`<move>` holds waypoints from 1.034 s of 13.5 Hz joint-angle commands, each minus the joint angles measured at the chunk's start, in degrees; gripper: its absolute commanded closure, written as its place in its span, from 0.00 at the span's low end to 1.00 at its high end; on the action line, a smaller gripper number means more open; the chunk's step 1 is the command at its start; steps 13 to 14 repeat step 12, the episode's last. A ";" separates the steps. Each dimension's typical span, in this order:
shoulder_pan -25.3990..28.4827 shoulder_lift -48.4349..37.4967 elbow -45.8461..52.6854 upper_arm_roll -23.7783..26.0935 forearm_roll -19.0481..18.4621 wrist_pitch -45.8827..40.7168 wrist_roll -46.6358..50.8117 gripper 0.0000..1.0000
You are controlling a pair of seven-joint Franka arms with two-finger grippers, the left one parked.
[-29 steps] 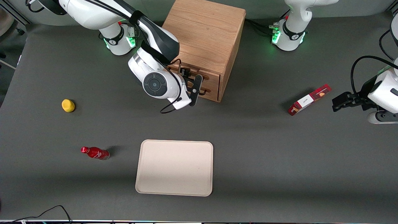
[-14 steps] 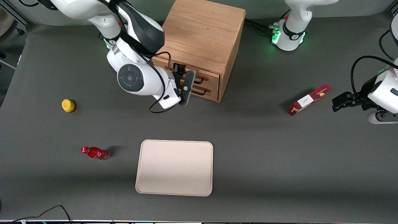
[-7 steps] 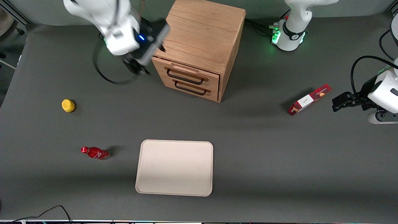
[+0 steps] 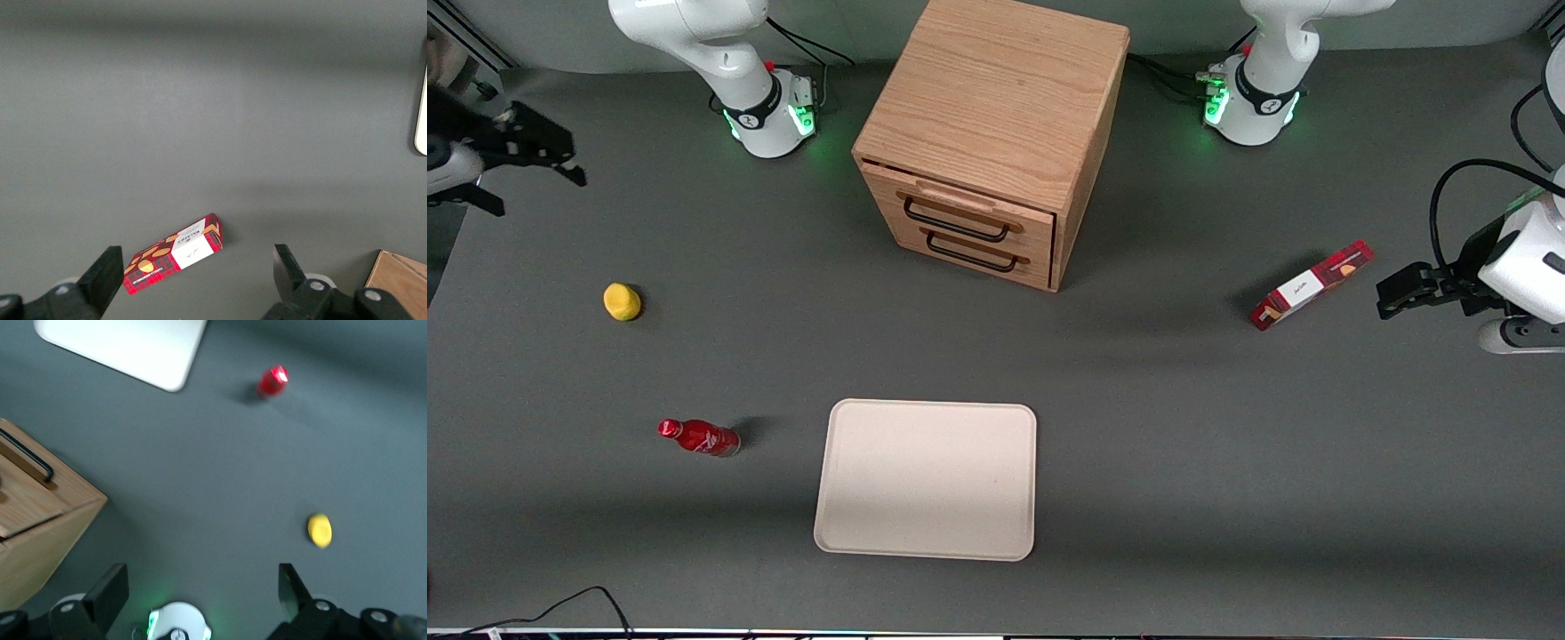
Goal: Close top drawer
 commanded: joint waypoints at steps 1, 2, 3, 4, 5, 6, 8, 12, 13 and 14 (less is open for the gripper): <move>1.39 -2.28 -5.99 0.56 -1.66 3.33 8.97 0.00; 1.56 -3.60 -9.68 0.82 -1.65 6.24 11.71 0.00; 1.65 -4.48 -12.76 1.17 -2.00 9.05 13.74 0.00; 1.65 -5.27 -15.31 1.26 -2.00 11.34 15.67 0.00; 1.65 -5.89 -17.60 1.35 -2.00 12.75 17.61 0.00; 1.56 -7.20 -19.54 1.26 -1.92 15.38 20.93 0.00; 1.39 -8.00 -21.40 1.26 -2.00 16.20 24.74 0.00; 1.21 -2.75 -13.26 0.48 -4.12 12.79 24.83 0.00; 1.21 -2.75 -13.26 0.48 -4.12 12.79 24.83 0.00; 1.21 -2.75 -13.26 0.48 -4.12 12.79 24.83 0.00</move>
